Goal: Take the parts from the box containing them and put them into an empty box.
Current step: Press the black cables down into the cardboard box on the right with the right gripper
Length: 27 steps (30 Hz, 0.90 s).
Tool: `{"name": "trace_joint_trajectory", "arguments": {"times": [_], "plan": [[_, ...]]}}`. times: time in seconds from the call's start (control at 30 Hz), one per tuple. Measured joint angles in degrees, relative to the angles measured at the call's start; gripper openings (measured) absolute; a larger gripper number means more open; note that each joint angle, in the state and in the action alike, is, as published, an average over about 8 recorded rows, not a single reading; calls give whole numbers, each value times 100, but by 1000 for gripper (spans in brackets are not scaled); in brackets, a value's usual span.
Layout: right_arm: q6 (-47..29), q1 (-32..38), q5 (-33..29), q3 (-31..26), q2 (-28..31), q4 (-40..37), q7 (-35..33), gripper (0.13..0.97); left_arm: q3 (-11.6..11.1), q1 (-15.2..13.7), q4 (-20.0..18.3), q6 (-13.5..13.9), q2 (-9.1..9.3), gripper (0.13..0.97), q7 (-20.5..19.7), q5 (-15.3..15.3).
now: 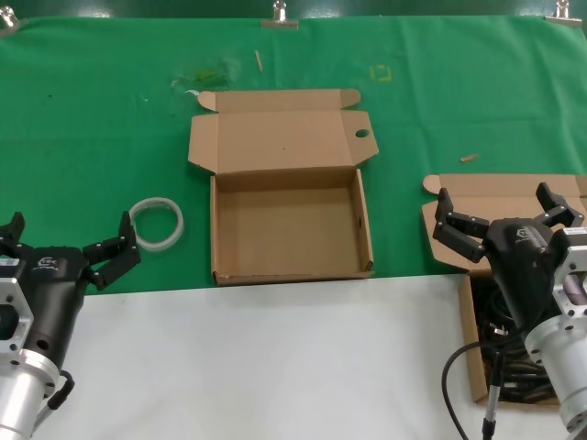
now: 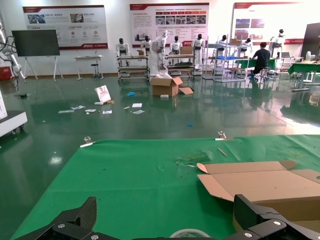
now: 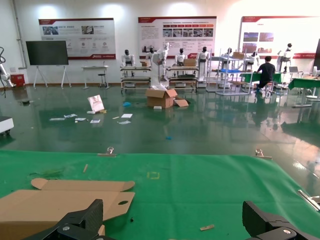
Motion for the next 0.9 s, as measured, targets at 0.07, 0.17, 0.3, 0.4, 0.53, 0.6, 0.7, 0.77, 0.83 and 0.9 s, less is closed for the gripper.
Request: {"name": "trace_joint_trajectory", "arguments": {"times": [0.07, 0.17, 0.3, 0.4, 0.53, 0.6, 0.7, 0.77, 0.83, 0.9], "plan": [[0, 0, 0, 0, 0, 0, 0, 966, 0, 0, 0, 0, 0, 966, 0, 0], [0, 0, 0, 0, 0, 0, 0, 966, 0, 0, 0, 0, 0, 966, 0, 0], [0, 0, 0, 0, 0, 0, 0, 966, 0, 0, 0, 0, 0, 966, 0, 0], [0, 0, 0, 0, 0, 0, 0, 966, 0, 0, 0, 0, 0, 966, 0, 0], [413, 55, 428, -370, 19, 25, -364, 966, 0, 0, 0, 0, 0, 966, 0, 0], [841, 104, 897, -736, 17, 59, -759, 966, 0, 0, 0, 0, 0, 966, 0, 0], [1631, 164, 1768, -1328, -2, 141, -1575, 966, 0, 0, 0, 0, 0, 966, 0, 0], [2028, 153, 2171, -1512, -33, 203, -2065, 966, 0, 0, 0, 0, 0, 966, 0, 0], [2358, 109, 2447, -1549, -59, 277, -2557, 966, 0, 0, 0, 0, 0, 966, 0, 0], [2663, 44, 2660, -1513, -74, 357, -3067, 966, 0, 0, 0, 0, 0, 966, 0, 0]]}}
